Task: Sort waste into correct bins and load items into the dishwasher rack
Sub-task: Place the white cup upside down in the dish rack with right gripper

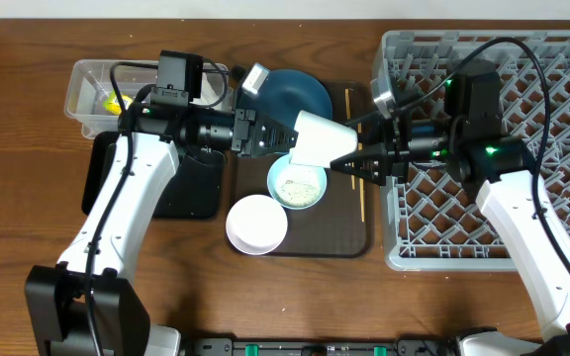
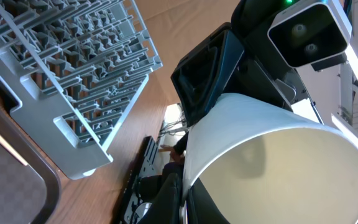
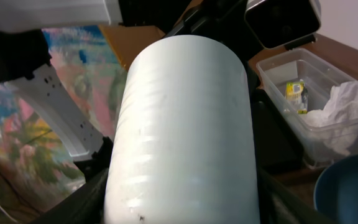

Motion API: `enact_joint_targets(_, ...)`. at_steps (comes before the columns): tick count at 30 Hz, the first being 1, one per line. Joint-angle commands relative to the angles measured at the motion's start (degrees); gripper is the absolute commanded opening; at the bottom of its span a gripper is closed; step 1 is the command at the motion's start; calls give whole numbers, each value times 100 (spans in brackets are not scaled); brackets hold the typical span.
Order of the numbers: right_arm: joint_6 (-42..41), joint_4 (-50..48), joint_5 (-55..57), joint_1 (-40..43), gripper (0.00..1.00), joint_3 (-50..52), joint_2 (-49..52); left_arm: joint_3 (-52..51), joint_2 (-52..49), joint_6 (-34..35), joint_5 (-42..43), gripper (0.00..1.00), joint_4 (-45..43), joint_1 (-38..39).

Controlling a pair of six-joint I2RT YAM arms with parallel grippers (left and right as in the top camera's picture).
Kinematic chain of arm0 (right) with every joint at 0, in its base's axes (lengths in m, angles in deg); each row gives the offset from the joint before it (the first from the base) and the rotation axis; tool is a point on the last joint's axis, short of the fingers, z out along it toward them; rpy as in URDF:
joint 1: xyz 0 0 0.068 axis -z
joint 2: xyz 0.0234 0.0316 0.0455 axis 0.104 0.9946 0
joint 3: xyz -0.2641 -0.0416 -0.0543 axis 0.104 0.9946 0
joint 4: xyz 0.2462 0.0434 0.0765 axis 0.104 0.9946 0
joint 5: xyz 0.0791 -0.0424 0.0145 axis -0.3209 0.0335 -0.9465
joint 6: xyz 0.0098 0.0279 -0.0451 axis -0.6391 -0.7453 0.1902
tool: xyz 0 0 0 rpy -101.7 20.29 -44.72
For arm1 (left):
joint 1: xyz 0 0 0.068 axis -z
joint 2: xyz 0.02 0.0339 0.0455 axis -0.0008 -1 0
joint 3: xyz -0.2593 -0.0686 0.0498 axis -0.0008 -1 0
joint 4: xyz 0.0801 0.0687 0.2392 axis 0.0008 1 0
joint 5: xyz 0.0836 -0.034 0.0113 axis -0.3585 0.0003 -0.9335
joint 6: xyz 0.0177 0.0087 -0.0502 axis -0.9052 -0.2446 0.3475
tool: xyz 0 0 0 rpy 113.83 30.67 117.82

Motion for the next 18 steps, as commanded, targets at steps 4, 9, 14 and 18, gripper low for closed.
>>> enact_joint_targets(4, -107, -46, -256, -105, 41, -50, 9, 13, -7, -136, 70, 17, -20, 72)
enact_joint_targets(9, -713, -48, 354, 146, 40, -50, 4, 13, -7, -136, -170, 32, -15, 72)
enact_joint_targets(14, -1620, 227, 1650, 662, 40, -50, -136, 13, -7, -136, -848, 33, 11, 72)
enact_joint_targets(18, -1897, 682, 2601, 1088, 40, -50, -448, 13, -7, -136, -2332, 38, 251, 76)
